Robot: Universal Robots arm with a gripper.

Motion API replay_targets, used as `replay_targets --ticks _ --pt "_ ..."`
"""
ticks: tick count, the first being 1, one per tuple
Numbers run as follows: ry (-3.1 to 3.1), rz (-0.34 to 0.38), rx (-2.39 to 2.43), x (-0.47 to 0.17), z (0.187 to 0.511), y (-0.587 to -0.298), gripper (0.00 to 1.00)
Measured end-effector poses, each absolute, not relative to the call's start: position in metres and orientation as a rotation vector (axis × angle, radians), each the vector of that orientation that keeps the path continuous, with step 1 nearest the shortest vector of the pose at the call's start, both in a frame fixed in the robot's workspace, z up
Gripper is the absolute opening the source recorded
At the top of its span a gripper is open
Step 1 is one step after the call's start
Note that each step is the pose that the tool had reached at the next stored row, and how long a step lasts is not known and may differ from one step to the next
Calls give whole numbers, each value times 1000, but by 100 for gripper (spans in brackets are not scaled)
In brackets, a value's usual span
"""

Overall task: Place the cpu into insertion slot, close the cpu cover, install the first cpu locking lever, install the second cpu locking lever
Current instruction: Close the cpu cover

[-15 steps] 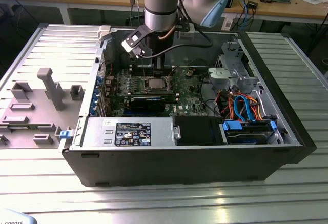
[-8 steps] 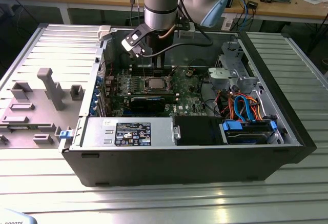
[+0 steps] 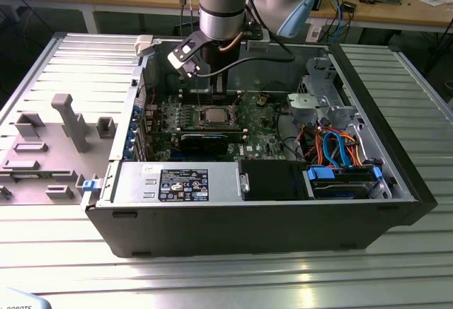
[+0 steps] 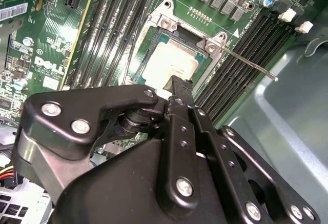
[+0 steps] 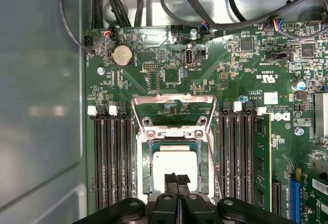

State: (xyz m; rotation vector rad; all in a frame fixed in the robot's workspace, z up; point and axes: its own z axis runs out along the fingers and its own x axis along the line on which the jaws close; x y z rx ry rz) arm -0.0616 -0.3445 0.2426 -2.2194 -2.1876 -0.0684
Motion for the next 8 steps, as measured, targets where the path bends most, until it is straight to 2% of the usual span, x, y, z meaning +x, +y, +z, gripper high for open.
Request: replay_targets --ticks 8 --pt "-2187 -69 -2219 -62 246 -344 11"
